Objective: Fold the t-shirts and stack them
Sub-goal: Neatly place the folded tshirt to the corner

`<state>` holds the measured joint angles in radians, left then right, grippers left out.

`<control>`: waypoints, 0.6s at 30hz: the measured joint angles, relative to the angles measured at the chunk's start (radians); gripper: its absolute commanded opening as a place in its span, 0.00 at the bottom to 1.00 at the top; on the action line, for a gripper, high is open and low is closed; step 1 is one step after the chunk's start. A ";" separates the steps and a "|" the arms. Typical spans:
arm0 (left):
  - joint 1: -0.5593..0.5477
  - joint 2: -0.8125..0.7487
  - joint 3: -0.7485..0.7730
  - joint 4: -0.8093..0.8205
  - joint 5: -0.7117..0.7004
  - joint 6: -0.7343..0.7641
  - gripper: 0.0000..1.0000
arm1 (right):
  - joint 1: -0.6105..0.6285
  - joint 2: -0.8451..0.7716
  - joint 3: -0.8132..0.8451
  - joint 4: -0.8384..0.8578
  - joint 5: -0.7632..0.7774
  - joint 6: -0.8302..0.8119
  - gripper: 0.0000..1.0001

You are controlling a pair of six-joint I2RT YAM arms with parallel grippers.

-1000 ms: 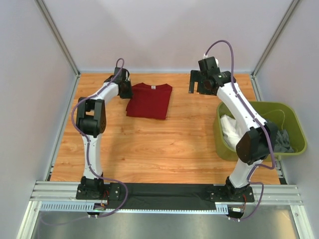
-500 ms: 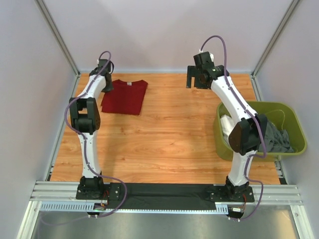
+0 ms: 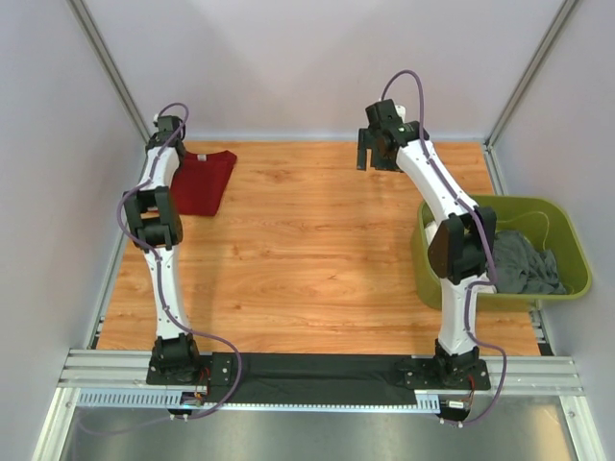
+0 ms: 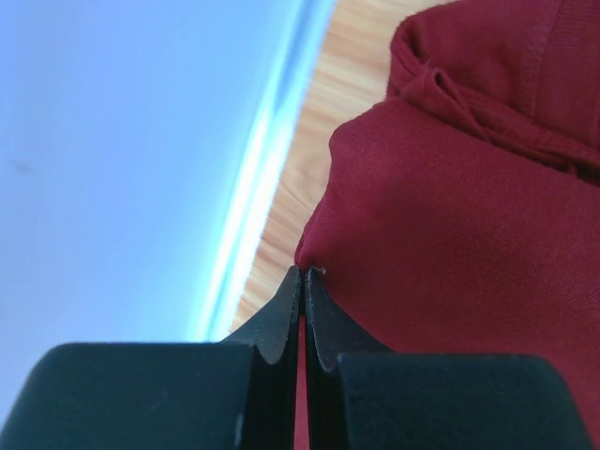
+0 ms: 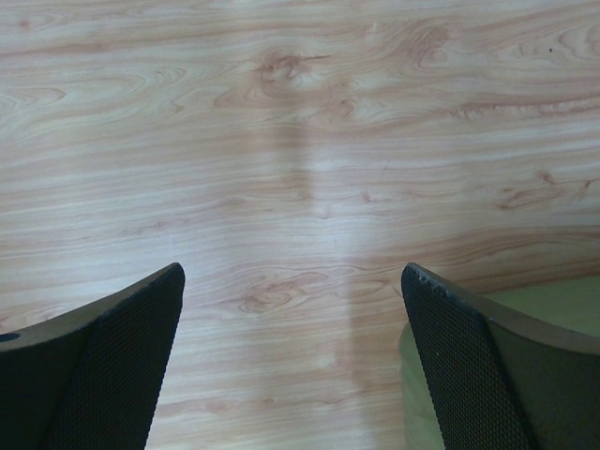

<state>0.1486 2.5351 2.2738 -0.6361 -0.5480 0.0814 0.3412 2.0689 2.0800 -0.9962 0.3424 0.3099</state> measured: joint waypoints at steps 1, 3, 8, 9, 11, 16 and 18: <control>0.002 0.007 0.004 0.021 -0.018 0.024 0.00 | -0.002 0.014 0.011 -0.008 0.001 0.002 1.00; 0.002 0.030 0.023 0.060 -0.050 0.072 0.00 | -0.002 0.046 0.041 -0.018 0.000 0.007 1.00; -0.002 0.098 0.081 0.154 -0.135 0.161 0.00 | -0.002 0.138 0.159 -0.060 -0.003 0.008 1.00; -0.002 0.104 0.082 0.161 -0.150 0.167 0.00 | -0.002 0.152 0.180 -0.063 -0.003 0.007 1.00; 0.000 0.111 0.082 0.159 -0.171 0.167 0.00 | -0.002 0.170 0.210 -0.064 -0.003 0.007 1.00; 0.026 0.113 0.082 0.154 -0.196 0.125 0.00 | -0.002 0.174 0.227 -0.060 -0.004 0.003 1.00; 0.037 0.113 0.082 0.153 -0.195 0.110 0.00 | -0.002 0.174 0.227 -0.061 -0.004 0.001 1.00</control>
<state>0.1860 2.6480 2.3554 -0.4835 -0.7433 0.1917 0.3389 2.2429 2.3074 -1.0573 0.3386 0.3111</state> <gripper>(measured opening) 0.007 0.998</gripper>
